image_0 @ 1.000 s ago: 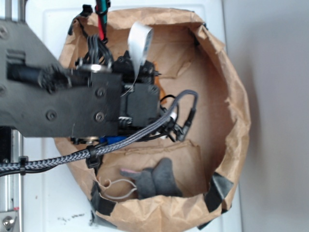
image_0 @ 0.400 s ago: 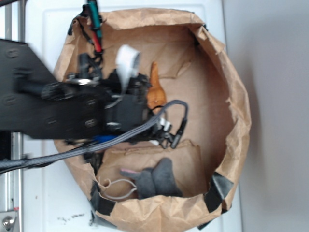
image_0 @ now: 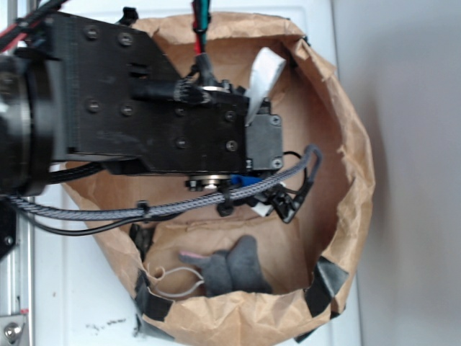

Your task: Grab the shell.

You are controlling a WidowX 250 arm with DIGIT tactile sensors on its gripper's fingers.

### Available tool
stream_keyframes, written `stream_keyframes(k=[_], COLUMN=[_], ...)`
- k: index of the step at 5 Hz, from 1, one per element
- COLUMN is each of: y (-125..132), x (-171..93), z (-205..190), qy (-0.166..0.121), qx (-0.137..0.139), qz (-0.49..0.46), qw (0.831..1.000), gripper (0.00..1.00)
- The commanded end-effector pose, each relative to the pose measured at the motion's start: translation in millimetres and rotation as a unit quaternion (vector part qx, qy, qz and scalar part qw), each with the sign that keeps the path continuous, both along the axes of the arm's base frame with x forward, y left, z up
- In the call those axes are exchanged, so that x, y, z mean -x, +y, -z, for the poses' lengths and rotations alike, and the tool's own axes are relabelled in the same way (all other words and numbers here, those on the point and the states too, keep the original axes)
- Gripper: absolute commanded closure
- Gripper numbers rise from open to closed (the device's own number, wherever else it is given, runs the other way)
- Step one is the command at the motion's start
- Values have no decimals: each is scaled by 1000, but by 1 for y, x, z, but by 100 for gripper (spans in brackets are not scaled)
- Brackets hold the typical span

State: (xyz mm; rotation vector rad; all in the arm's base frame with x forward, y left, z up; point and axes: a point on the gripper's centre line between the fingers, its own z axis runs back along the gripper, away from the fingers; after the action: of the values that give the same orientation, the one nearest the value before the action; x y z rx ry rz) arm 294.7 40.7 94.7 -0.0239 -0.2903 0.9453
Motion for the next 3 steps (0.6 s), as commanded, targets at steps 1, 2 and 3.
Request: stream_keyframes(k=[1,2,3], y=[26,32,36], x=[-4,-7,-4], z=[-14,-1,9], qy=[-42,-37,-40], qx=[-27,-40,-50], qz=[-8,-10,-5], qw=[999,998,998], gripper=[0,0,0])
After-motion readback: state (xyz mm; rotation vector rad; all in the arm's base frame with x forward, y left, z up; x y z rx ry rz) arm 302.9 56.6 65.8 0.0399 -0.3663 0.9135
